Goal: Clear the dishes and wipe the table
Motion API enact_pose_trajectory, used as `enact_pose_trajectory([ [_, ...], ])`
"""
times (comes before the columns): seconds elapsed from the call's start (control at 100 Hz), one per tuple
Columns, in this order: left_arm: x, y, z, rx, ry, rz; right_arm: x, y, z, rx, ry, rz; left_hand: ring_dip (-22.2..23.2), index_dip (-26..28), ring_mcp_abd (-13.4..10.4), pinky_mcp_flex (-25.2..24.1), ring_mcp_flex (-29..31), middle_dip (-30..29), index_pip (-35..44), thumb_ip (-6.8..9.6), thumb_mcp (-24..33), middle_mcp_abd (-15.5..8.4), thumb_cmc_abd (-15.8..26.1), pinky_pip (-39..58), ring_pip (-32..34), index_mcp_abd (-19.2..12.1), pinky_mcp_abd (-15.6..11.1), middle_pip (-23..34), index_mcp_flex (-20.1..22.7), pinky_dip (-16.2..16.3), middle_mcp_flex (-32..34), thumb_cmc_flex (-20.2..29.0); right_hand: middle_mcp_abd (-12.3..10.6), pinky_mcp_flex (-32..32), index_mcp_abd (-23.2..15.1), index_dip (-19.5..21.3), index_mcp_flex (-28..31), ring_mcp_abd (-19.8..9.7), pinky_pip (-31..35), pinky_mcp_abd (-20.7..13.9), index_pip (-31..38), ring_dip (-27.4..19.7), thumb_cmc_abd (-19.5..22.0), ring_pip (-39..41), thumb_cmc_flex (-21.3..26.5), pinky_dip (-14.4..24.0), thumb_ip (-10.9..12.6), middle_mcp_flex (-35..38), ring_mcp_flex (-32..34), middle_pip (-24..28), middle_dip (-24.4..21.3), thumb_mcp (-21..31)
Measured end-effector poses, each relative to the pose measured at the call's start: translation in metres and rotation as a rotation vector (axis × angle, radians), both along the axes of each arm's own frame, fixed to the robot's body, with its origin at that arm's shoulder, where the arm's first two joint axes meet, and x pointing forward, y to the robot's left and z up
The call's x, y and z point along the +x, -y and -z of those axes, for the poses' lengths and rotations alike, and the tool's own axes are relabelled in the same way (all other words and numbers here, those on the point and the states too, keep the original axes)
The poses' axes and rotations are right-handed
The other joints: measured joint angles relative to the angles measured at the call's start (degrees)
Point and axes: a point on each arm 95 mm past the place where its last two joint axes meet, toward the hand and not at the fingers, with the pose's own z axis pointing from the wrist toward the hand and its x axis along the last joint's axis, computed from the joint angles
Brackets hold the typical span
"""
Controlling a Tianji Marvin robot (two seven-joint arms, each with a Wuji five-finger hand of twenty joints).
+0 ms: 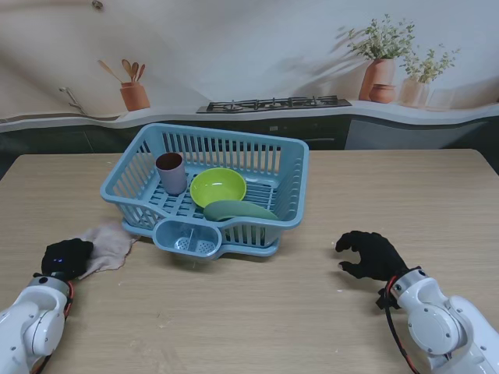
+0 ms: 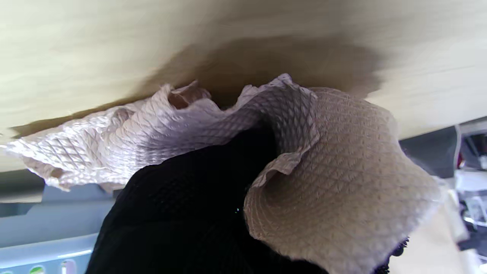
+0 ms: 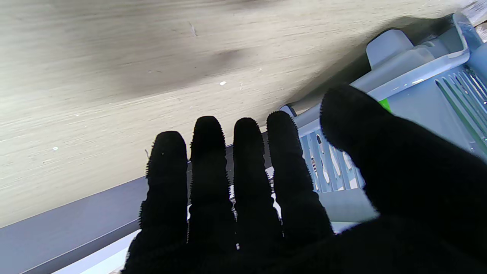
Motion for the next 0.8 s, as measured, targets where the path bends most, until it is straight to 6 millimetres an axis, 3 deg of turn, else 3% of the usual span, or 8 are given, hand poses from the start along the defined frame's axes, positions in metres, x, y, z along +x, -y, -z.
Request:
enact_pose_trajectory([
  [0.47,-0.091,-0.016,0.009,0.048,0.057,-0.084,0.0,-0.001,0.001,0.007,-0.006,-0.001,0.05,-0.17,0.0,-0.19,-0.01,-0.01,-0.08,0.0,0.74,0.0,0.01,0.0,0.02,1.18,0.0,0.03,-0.17,0.0,-0.02,0.0,0.0,0.0,0.0,0.0,0.0,0.0,0.0,0.0,0.0,0.0,0.0,0.0,0.0,0.0,0.0,0.0,0.0,0.0,0.0,0.0],
  [0.64,-0.103,-0.016,0.012,0.05,0.083,-0.079,0.0,-0.001,0.001,0.006,-0.01,-0.005,0.06,-0.17,0.0,-0.23,-0.02,-0.01,-0.48,0.0,0.75,0.0,0.02,0.0,0.02,1.54,0.0,0.03,-0.27,0.0,-0.03,0.0,0.0,0.0,0.0,0.0,0.0,0.0,0.0,0.0,0.0,0.0,0.0,0.0,0.0,0.0,0.0,0.0,0.0,0.0,0.0,0.0],
  [0.8,-0.096,-0.018,0.017,0.017,0.097,-0.084,0.0,-0.001,0.001,0.005,-0.01,-0.007,0.08,3.41,0.0,-0.31,-0.03,-0.01,5.19,0.1,2.56,1.01,-0.57,0.0,0.03,3.89,0.0,0.03,-0.26,0.58,-0.09,1.06,0.0,-0.01,0.0,0.0,0.0,0.01,0.0,0.0,0.0,0.0,0.0,0.0,0.0,0.0,0.0,0.0,0.0,0.0,0.0,0.0],
])
